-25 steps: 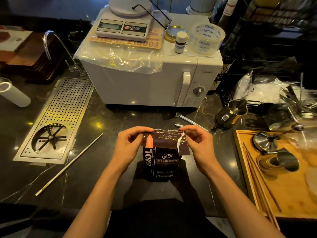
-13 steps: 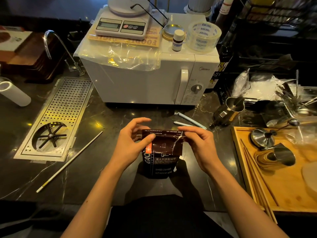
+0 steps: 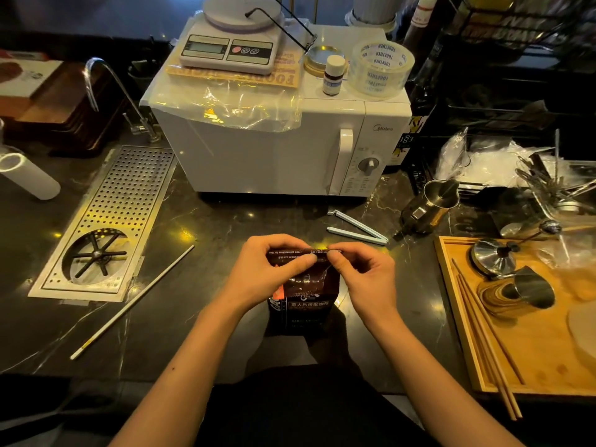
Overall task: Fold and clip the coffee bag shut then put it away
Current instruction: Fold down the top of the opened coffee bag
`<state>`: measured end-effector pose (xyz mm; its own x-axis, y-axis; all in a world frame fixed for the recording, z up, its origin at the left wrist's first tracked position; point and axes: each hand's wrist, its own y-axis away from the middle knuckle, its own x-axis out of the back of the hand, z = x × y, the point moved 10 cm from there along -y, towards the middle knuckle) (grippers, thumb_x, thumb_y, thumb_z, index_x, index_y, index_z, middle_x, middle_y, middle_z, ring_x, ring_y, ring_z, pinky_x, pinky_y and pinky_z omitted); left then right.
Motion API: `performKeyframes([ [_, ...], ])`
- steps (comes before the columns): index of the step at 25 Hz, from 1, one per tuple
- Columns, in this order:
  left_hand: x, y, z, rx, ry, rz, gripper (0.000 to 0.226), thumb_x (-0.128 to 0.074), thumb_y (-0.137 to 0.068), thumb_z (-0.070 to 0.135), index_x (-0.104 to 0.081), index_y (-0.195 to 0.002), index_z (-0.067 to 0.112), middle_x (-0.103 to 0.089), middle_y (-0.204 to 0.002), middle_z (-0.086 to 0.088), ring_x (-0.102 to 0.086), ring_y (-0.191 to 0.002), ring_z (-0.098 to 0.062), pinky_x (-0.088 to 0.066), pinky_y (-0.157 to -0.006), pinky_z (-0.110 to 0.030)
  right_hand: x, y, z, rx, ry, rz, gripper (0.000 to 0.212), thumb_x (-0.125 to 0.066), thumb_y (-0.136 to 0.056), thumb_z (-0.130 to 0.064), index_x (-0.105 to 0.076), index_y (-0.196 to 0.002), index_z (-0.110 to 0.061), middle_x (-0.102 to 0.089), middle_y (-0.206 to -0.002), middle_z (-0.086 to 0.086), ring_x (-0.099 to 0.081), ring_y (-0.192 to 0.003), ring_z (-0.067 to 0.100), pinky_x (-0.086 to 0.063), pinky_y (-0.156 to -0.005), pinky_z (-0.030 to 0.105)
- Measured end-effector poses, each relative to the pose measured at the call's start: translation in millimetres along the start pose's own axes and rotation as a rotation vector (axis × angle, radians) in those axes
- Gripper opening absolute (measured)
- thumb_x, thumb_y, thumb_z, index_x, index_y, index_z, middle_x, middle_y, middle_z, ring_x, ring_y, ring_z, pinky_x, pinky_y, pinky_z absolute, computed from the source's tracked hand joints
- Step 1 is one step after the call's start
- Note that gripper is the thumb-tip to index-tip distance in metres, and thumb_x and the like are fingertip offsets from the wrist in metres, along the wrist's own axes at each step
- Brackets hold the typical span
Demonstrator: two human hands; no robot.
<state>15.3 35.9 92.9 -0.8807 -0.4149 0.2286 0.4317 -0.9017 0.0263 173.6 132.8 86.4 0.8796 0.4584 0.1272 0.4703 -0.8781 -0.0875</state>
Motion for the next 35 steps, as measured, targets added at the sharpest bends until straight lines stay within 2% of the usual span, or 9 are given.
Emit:
performKeyframes([
  [3, -0.9, 0.0, 3.4, -0.029, -0.021, 0.054, 0.006, -0.078, -0.081, 0.021, -0.078, -0.085, 0.025, -0.077, -0.083, 0.01, -0.073, -0.079, -0.005, -0.054, -0.066, -0.016, -0.9, 6.0, -1.5, -0.019, -0.043, 0.01, 0.028, -0.074, -0.084, -0.006, -0.076, -0.086, -0.034, -0.077, -0.08, -0.006, -0.072, -0.079, 0.02, -0.06, -0.075, 0.039],
  [7, -1.3, 3.8, -0.1, -0.038, 0.005, 0.085, 0.007, -0.079, -0.08, 0.014, -0.079, -0.084, 0.02, -0.077, -0.081, 0.001, -0.073, -0.079, -0.014, -0.06, -0.072, -0.032, -8.9, 8.0, -3.4, -0.019, -0.017, -0.029, 0.015, -0.073, -0.086, -0.011, -0.076, -0.089, -0.025, -0.076, -0.085, 0.0, -0.071, -0.084, 0.028, -0.058, -0.079, 0.051],
  [10, -1.0, 1.7, -1.1, -0.032, 0.026, 0.097, 0.005, -0.079, -0.079, 0.011, -0.078, -0.084, 0.013, -0.077, -0.081, -0.004, -0.074, -0.079, -0.02, -0.061, -0.073, -0.038, -16.0, 8.4, -3.1, -0.025, -0.005, -0.035, 0.008, -0.07, -0.09, -0.014, -0.074, -0.087, -0.021, -0.074, -0.086, 0.004, -0.07, -0.087, 0.028, -0.056, -0.081, 0.054],
  [16, -2.2, 0.4, -2.4, -0.035, 0.081, 0.093, 0.007, -0.078, -0.08, 0.009, -0.076, -0.082, 0.015, -0.075, -0.079, -0.003, -0.072, -0.075, -0.012, -0.058, -0.068, -0.027, -22.6, 7.0, -1.5, -0.028, 0.001, -0.028, 0.008, -0.067, -0.091, -0.021, -0.07, -0.086, -0.025, -0.071, -0.084, -0.003, -0.068, -0.083, 0.017, -0.056, -0.077, 0.041],
  [19, -1.9, -0.2, -2.6, -0.048, 0.066, 0.103, 0.01, -0.079, -0.08, 0.011, -0.073, -0.081, 0.019, -0.074, -0.077, 0.004, -0.07, -0.073, -0.01, -0.056, -0.066, -0.026, -24.4, 5.5, -0.6, -0.03, 0.006, -0.035, 0.004, -0.067, -0.089, -0.026, -0.069, -0.086, -0.026, -0.07, -0.085, -0.004, -0.067, -0.083, 0.013, -0.056, -0.078, 0.041],
  [24, -0.3, 0.5, -4.9, -0.06, 0.08, 0.138, 0.02, -0.079, -0.08, 0.011, -0.065, -0.076, 0.025, -0.069, -0.071, 0.013, -0.065, -0.066, 0.0, -0.052, -0.06, -0.017, -25.1, 3.2, -2.5, 0.007, 0.079, 0.003, 0.007, -0.066, -0.087, -0.027, -0.066, -0.08, -0.027, -0.067, -0.079, -0.008, -0.065, -0.079, 0.012, -0.055, -0.074, 0.04],
  [29, 4.7, 2.8, -11.1, -0.065, 0.104, 0.188, 0.019, -0.077, -0.082, 0.016, -0.068, -0.08, 0.032, -0.07, -0.075, 0.015, -0.065, -0.067, 0.001, -0.05, -0.056, -0.015, -22.1, 0.7, -9.9, 0.092, 0.16, 0.108, 0.017, -0.067, -0.084, -0.025, -0.061, -0.072, -0.035, -0.062, -0.073, -0.012, -0.059, -0.071, 0.006, -0.047, -0.067, 0.024],
  [33, 10.1, 7.8, -25.7, -0.018, 0.23, 0.297, 0.021, -0.077, -0.081, 0.012, -0.075, -0.075, 0.032, -0.076, -0.078, 0.01, -0.07, -0.074, -0.003, -0.055, -0.066, -0.021, -17.6, 1.1, 0.1, 0.032, 0.078, 0.12, 0.012, -0.071, -0.081, -0.031, -0.068, -0.073, -0.039, -0.068, -0.074, -0.014, -0.064, -0.072, 0.006, -0.052, -0.069, 0.027],
  [35, 10.0, 6.4, -27.4, -0.015, 0.268, 0.302, 0.02, -0.076, -0.081, 0.012, -0.076, -0.075, 0.032, -0.077, -0.078, 0.009, -0.071, -0.075, -0.005, -0.056, -0.067, -0.022, -16.0, 0.2, 8.1, -0.031, -0.013, 0.115, 0.014, -0.076, -0.08, -0.025, -0.073, -0.075, -0.038, -0.073, -0.076, -0.011, -0.069, -0.074, 0.009, -0.057, -0.072, 0.033],
])
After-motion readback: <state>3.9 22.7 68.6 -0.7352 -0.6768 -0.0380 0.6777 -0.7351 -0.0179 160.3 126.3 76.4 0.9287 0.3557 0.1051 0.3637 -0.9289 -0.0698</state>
